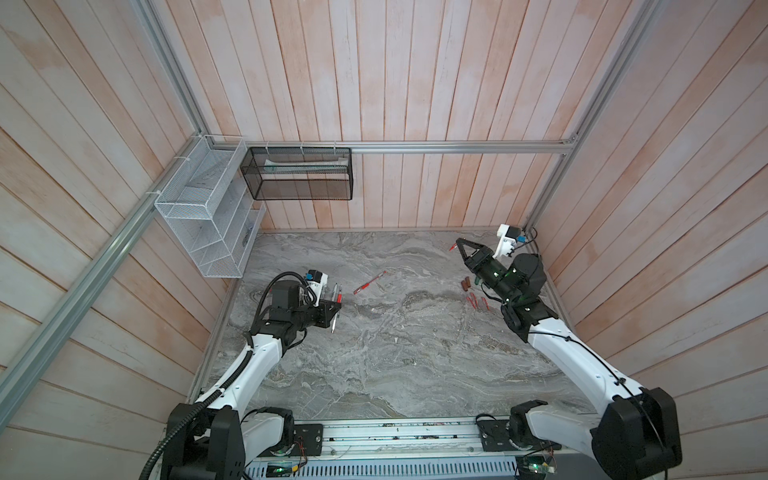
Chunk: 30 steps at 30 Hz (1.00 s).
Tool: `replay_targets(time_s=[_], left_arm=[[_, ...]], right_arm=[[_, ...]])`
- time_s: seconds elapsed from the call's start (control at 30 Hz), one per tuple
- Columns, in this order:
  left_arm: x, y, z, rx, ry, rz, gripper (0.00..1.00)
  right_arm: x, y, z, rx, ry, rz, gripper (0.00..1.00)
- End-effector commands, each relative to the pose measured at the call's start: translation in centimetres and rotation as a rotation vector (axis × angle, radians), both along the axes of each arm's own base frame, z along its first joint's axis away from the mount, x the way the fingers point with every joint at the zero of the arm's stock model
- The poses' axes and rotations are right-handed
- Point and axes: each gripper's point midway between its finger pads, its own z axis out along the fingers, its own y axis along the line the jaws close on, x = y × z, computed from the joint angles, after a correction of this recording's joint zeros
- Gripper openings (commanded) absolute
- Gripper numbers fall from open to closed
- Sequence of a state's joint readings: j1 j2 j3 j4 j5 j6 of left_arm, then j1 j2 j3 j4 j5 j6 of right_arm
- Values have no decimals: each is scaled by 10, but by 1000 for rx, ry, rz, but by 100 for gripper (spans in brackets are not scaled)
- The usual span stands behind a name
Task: Open the pen caps
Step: 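Pull the red cap off with the right gripper away from the left gripper, then lower the uncapped pen beside the gel pens while right carries cap toward caps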
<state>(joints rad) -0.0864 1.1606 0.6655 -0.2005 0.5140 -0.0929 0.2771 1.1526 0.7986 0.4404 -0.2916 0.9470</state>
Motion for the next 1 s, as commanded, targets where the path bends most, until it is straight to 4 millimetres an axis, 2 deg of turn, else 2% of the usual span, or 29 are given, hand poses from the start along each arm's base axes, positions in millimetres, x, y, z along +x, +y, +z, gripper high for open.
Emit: replay_targets(time_s=[0.0,0.2,0.4,0.67,0.97], left_arm=[[22,47,-5,189,-44,135,0],[48,96,-17,309,-32,250,0],[70,121,-21,415,-13,283,0],[76,164,-48,497,72,375,0],[75,156,-83,464,171,309,0]], right_arm=[[-15,-10,-44,-139,105,5,0],[-35,-29,-62,-287,156,-7,0],[-48,-46,-77,-419,195,-27,0],[-58,-56,-90,-477,204,-19,0],[-64,-65,-95,-467,188,-32,0]])
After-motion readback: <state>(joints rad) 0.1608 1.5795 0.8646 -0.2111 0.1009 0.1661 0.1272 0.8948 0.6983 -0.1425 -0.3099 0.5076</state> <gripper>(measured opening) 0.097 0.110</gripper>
